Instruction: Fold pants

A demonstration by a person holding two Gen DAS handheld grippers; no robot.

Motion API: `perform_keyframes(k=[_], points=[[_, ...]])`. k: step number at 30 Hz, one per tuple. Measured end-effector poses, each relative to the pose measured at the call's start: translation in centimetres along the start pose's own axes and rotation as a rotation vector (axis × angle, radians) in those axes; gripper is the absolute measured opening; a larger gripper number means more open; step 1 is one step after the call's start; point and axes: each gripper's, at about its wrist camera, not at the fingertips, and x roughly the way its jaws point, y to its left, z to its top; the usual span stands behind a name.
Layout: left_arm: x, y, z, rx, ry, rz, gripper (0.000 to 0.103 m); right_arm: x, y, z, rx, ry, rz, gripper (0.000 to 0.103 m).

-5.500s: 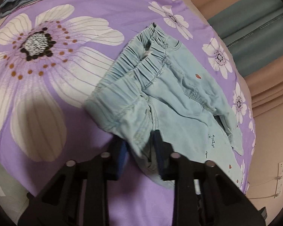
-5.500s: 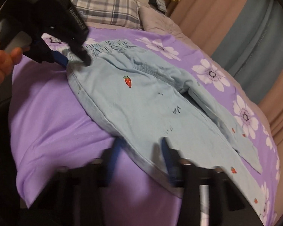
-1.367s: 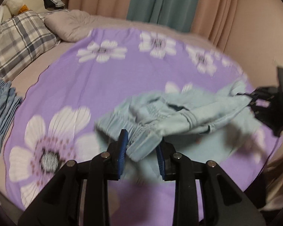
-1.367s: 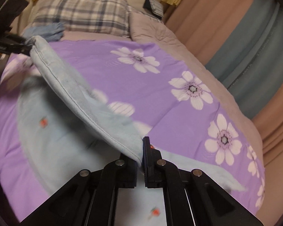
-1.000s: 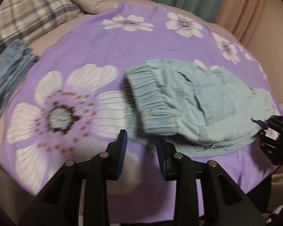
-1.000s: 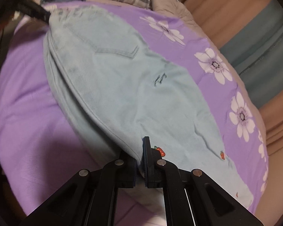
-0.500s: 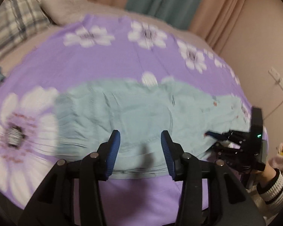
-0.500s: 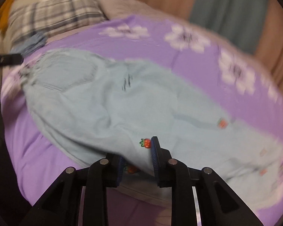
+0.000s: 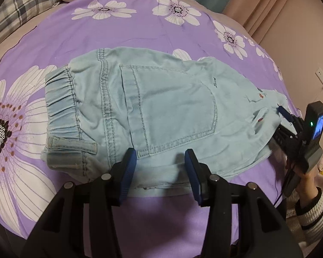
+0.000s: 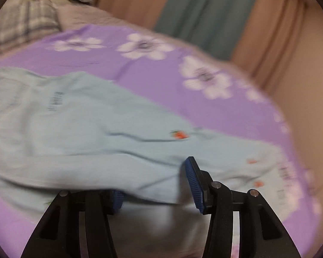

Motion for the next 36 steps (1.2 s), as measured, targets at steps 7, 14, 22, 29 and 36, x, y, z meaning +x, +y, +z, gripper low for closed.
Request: perform_keyframes(k=[7, 14, 22, 29, 36], points=[[-0.2, -0.2, 0.1, 0.002, 0.020, 0.007, 0.047, 1.4, -6.7, 2.2, 0.015, 0.000, -0.193, 0.049], [0.1, -0.2, 0.7, 0.009, 0.038, 0.019, 0.047, 3.5, -14.1, 3.9, -0.053, 0.038, -0.432, 0.071], [0.5, -1.6, 1.4, 0.088, 0.083, 0.094, 0.049, 4.8, -18.7, 1.2, -0.278, 0.150, -0.412, 0.076], [1.7, -3.0, 1.5, 0.158, 0.117, 0.174, 0.057, 4.4, -21.5, 0.6, -0.303, 0.152, -0.713, 0.076], [0.7, -4.4, 2.0, 0.166, 0.083, 0.181, 0.060, 3.5, -27.2, -2.0, 0.091, 0.290, -0.452, 0.076]])
